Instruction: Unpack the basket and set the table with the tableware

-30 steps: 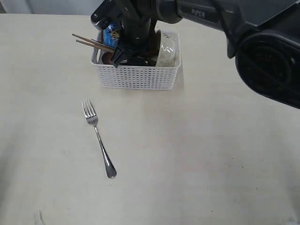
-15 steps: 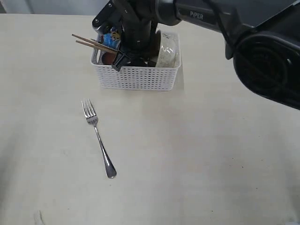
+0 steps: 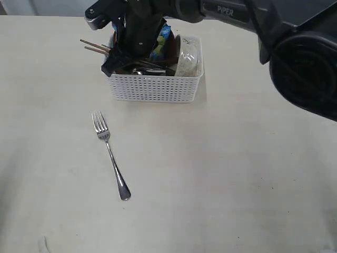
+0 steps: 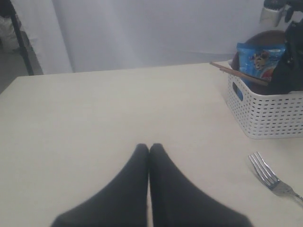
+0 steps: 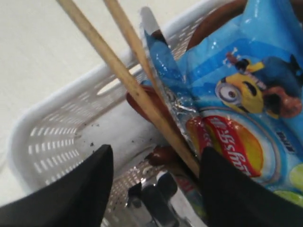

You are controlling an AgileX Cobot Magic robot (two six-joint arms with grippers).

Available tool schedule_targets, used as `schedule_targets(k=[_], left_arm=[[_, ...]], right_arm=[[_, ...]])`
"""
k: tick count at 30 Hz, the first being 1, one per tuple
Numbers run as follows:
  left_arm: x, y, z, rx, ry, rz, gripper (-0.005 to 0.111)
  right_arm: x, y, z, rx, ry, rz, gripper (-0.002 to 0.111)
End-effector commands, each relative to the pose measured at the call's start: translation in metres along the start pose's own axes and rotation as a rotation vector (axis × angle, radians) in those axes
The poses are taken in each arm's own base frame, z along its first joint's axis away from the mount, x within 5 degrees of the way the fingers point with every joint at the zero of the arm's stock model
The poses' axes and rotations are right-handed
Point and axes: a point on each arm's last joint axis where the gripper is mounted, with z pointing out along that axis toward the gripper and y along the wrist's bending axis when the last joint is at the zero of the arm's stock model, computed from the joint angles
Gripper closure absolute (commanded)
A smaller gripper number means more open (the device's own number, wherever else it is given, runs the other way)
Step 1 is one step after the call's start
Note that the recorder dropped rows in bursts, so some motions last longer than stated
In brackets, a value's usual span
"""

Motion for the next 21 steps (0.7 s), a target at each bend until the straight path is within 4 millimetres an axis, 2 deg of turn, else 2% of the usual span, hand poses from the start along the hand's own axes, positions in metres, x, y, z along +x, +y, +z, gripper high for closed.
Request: schedule_targets(k=[1,5,7,9,13,17,21], left_arm=[[0.000,-0.001,0.000,0.010,-0.007,-0.010,0.107],[0.000,-0.001,0.000,0.010,-0.007,-0.010,0.107],[0.000,-0.001,0.000,0.010,-0.007,-0.010,0.107],[0.000,-0.001,0.000,0.010,-0.007,-0.010,0.107],[0.000,-0.001,0.000,0.010,-0.007,-0.010,0.107],[0.000,-0.001,0.000,0.010,-0.007,-0.010,0.107],[0.000,-0.001,0.000,0.010,-0.007,-0.010,0.107]], right_arm=[[0.004,-0.004,0.014,0.054,0.012,-0.009,0.057],[0.007,-0.009,0.019,0.120,0.032,-0.003,0.057],[0.007,-0.009,0.020,0.119,0.032,0.000,0.062],[0.007,-0.009,0.020,0.119,0.037,-0.007,0.074],[0.008,-0.007,0.019,0.115,0.054,-0.026,0.108],[0.009,-0.005,0.019,0.111,0.068,-0.051,0.109],[0.004,-0.007,0.007,0.118,0.050,-0.048,0.109]])
